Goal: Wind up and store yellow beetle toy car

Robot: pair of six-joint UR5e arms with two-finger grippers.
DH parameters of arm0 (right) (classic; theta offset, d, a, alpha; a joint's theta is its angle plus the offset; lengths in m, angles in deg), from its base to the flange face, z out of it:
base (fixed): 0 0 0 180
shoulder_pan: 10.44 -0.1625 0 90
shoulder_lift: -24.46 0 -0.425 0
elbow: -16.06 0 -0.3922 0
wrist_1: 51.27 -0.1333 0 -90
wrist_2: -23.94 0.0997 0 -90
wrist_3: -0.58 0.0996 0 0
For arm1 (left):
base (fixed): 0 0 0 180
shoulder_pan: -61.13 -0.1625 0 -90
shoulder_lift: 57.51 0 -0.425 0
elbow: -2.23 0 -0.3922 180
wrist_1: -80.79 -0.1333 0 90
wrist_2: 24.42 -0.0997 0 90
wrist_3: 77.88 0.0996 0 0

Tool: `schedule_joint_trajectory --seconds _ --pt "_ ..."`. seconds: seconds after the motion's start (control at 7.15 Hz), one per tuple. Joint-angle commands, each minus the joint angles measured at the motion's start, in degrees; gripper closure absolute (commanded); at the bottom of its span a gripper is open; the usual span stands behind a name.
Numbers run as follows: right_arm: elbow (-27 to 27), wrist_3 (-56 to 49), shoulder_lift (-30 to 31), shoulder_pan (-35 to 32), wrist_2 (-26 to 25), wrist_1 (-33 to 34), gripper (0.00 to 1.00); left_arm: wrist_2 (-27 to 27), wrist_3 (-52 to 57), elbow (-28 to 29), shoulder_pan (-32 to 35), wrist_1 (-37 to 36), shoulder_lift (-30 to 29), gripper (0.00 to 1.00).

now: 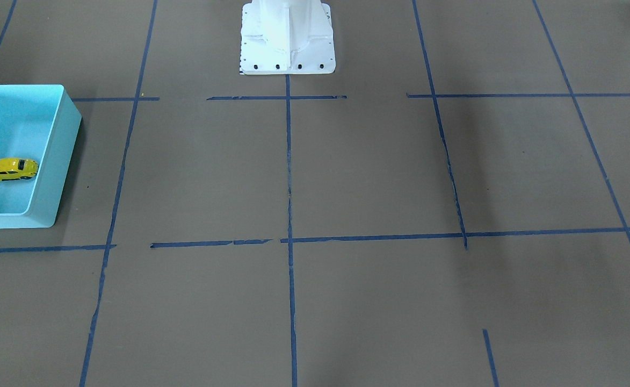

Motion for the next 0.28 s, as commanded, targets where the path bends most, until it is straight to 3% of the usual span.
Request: schedule_joint_trajectory --seconds 0.0,0.14 --pt "-0.05 0.04 0.03 -0.07 0.1 0.01 0.0 0.0 0.0 0.01 0.0 0.0 0.0 0.0" --pt "-0.05 -0.04 0.03 -0.07 0.1 0.01 0.0 0.0 0.0 0.01 0.0 0.0 0.0 0.0"
